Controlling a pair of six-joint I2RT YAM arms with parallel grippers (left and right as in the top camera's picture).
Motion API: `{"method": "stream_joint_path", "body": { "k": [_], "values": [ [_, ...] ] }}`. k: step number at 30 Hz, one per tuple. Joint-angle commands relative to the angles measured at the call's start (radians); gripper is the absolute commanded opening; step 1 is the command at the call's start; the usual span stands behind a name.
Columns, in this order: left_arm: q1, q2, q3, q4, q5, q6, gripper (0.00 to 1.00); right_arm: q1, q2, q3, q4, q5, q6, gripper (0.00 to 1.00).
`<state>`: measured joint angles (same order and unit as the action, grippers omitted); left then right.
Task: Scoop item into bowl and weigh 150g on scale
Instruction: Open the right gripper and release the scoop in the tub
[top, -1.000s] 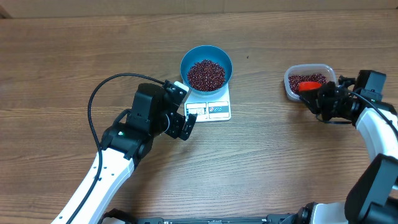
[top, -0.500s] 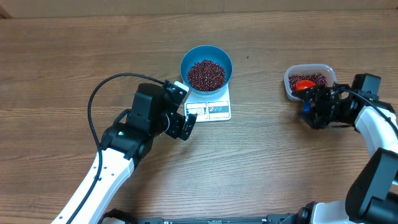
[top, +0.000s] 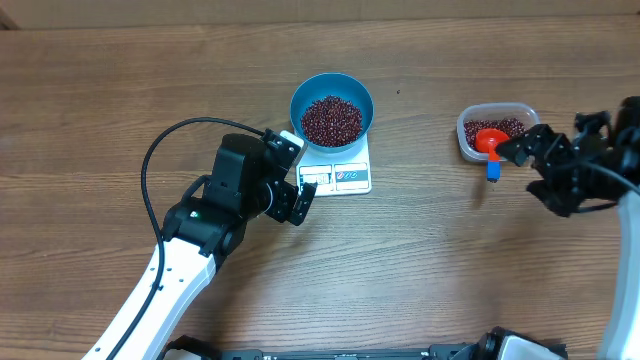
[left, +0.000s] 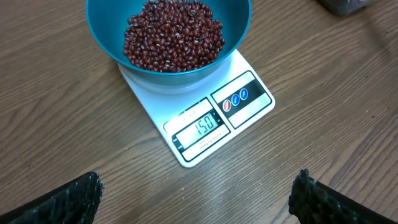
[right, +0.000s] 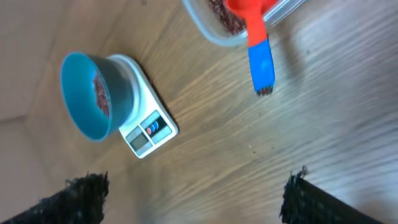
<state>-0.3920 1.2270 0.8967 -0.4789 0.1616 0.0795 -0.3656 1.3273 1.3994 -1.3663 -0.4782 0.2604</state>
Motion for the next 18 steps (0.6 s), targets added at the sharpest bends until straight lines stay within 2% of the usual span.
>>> {"method": "stream_joint_path", "body": {
  "k": [1, 3, 18],
  "values": [
    [0.006, 0.002, 0.015, 0.004, 0.012, 0.007, 1.00, 0.001, -0.070, 0.098, -0.065, 0.105, -0.086, 0.95],
    [0.006, 0.002, 0.015, 0.004, 0.012, 0.007, 1.00, 0.001, -0.117, 0.120, -0.104, 0.140, -0.086, 1.00],
    [0.006, 0.002, 0.015, 0.004, 0.012, 0.007, 0.99, 0.019, -0.172, 0.119, -0.144, 0.130, -0.087, 1.00]
  ]
}}
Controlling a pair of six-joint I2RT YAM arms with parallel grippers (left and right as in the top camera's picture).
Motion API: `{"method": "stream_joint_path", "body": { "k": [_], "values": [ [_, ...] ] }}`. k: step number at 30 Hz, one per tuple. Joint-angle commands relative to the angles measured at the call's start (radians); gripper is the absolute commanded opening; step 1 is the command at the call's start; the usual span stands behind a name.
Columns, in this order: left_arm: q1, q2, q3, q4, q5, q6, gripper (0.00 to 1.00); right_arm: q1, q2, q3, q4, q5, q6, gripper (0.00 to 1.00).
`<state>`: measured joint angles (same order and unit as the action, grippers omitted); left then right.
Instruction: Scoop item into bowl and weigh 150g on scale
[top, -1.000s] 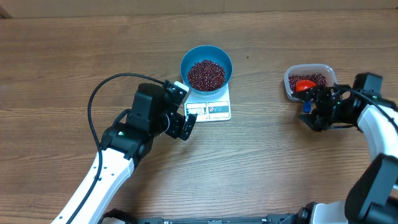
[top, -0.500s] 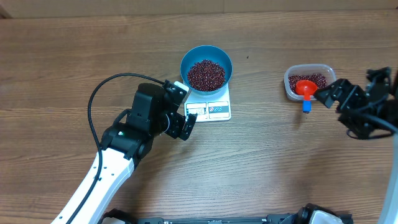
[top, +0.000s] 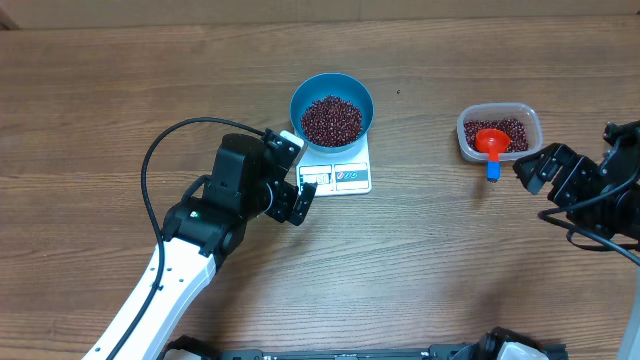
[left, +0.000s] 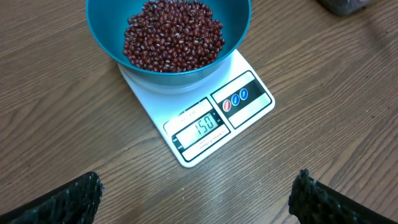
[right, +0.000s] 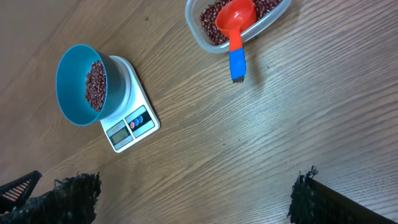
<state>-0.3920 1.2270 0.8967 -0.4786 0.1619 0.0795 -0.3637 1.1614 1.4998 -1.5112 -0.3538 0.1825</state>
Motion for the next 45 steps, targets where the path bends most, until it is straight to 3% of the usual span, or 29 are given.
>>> {"method": "stream_joint_path", "body": {
  "k": [1, 7, 15, 22, 30, 39, 45],
  "values": [
    [0.006, 0.002, 0.015, 0.003, 0.011, 0.007, 1.00, 0.023, -0.009, 0.019, 0.005, 0.005, -0.018, 1.00],
    [0.006, 0.002, 0.015, 0.003, 0.011, 0.007, 0.99, 0.059, -0.026, 0.014, 0.020, 0.006, -0.061, 1.00],
    [0.006, 0.002, 0.015, 0.003, 0.011, 0.007, 0.99, 0.190, -0.184, -0.124, 0.236, 0.070, -0.061, 1.00],
    [0.006, 0.002, 0.015, 0.003, 0.011, 0.007, 0.99, 0.357, -0.393, -0.397, 0.599, 0.175, -0.059, 1.00],
    [0.006, 0.002, 0.015, 0.003, 0.011, 0.007, 1.00, 0.384, -0.653, -0.799, 1.038, 0.197, -0.057, 1.00],
    [0.006, 0.002, 0.015, 0.003, 0.011, 0.007, 1.00, 0.391, -0.910, -1.172, 1.332, 0.197, -0.056, 1.00],
    [0.006, 0.002, 0.015, 0.003, 0.011, 0.007, 1.00, 0.391, -1.042, -1.327, 1.427, 0.197, -0.056, 1.00]
  ]
}}
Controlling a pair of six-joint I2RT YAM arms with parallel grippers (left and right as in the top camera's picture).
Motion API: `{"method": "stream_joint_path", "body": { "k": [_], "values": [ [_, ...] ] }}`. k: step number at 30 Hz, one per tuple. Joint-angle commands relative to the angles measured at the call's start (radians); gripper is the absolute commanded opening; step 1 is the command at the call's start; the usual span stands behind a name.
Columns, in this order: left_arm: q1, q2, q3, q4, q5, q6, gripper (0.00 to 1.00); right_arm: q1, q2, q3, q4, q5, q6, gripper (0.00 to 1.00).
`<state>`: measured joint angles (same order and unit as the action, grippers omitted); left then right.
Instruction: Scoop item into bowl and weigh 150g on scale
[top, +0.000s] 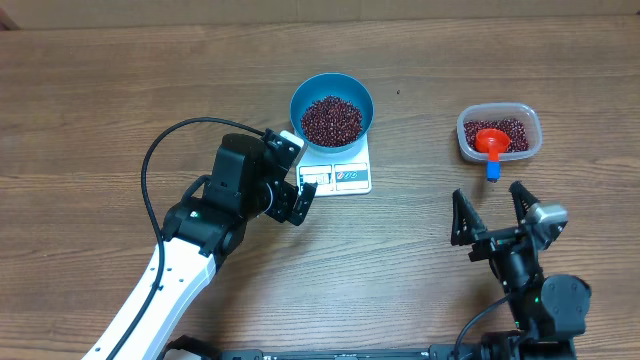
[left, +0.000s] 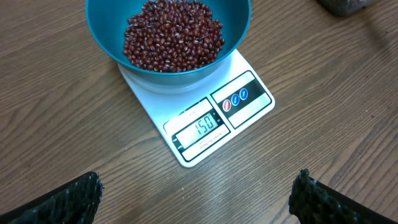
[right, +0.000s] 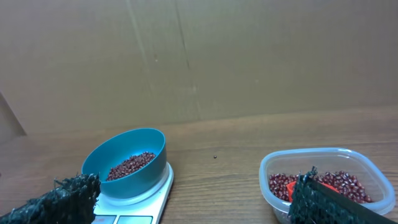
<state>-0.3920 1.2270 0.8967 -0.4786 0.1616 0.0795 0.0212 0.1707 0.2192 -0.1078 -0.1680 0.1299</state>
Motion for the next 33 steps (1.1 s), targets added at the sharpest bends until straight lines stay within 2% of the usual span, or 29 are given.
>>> {"method": "stream_joint_path", "body": {
  "k": [1, 10, 15, 33],
  "values": [
    [0.006, 0.002, 0.015, 0.003, 0.012, 0.007, 1.00, 0.006, -0.069, -0.068, 0.040, 0.011, -0.004, 1.00],
    [0.006, 0.002, 0.015, 0.003, 0.012, 0.007, 0.99, 0.035, -0.169, -0.169, 0.058, 0.049, -0.005, 1.00],
    [0.006, 0.002, 0.015, 0.003, 0.012, 0.007, 1.00, 0.037, -0.169, -0.213, 0.044, 0.026, -0.003, 1.00],
    [0.006, 0.002, 0.015, 0.003, 0.012, 0.007, 1.00, 0.037, -0.168, -0.212, 0.037, 0.026, -0.004, 1.00]
  ]
}}
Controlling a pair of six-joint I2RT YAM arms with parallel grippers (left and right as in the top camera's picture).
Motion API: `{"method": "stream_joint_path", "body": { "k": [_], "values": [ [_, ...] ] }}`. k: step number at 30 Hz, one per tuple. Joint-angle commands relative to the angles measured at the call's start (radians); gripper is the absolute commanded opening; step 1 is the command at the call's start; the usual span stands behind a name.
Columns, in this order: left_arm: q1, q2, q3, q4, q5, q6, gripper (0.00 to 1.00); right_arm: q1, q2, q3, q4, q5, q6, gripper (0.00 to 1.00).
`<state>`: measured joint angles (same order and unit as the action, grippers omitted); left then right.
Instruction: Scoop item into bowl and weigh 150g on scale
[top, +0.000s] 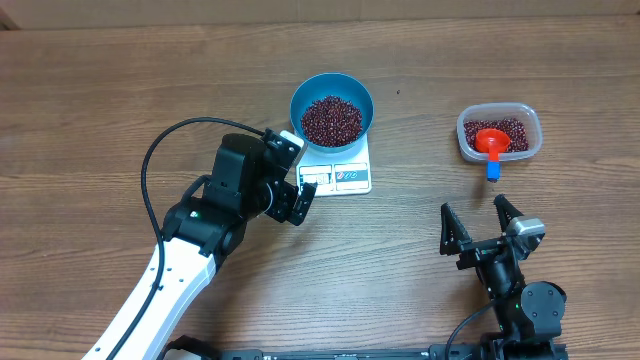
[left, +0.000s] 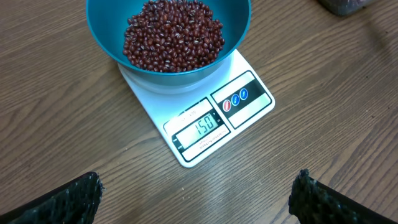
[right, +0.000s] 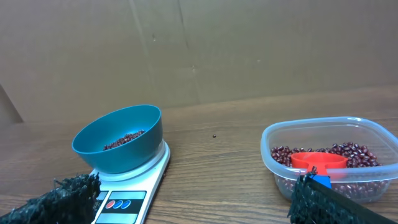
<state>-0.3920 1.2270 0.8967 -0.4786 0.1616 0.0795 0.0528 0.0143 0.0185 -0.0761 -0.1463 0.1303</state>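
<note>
A blue bowl (top: 332, 107) heaped with red beans stands on a white scale (top: 340, 176); in the left wrist view its display (left: 203, 127) reads 150. A clear tub (top: 499, 133) of beans holds a red scoop (top: 491, 142) whose blue handle hangs over the rim. My left gripper (top: 300, 192) is open just left of the scale. Low at the near right, my right gripper (top: 478, 226) is open and faces the bowl (right: 118, 137) and tub (right: 329, 158), holding nothing.
A black cable (top: 160, 150) loops over the table left of my left arm. A cardboard wall (right: 199, 50) rises behind the table's far edge.
My right gripper has drawn a little nearer to the table's front edge and sits lower; its view now looks across the tabletop. The left arm, bowl, scale and scoop are unmoved.
First my right gripper was open just beside the tub, with the scoop lying in it. It then stood further right of the tub, later at the near right, and now lower still. The left gripper stayed open by the scale, which read 150 throughout.
</note>
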Motion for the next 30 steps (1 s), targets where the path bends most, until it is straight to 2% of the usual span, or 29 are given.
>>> {"method": "stream_joint_path", "body": {
  "k": [1, 30],
  "values": [
    [0.006, 0.002, 0.015, 0.003, 0.012, 0.007, 1.00, 0.005, -0.011, -0.011, 0.005, 0.004, -0.004, 1.00],
    [0.010, -0.022, 0.015, 0.002, 0.012, 0.007, 0.99, 0.005, -0.011, -0.011, 0.005, 0.004, -0.004, 1.00]
  ]
}}
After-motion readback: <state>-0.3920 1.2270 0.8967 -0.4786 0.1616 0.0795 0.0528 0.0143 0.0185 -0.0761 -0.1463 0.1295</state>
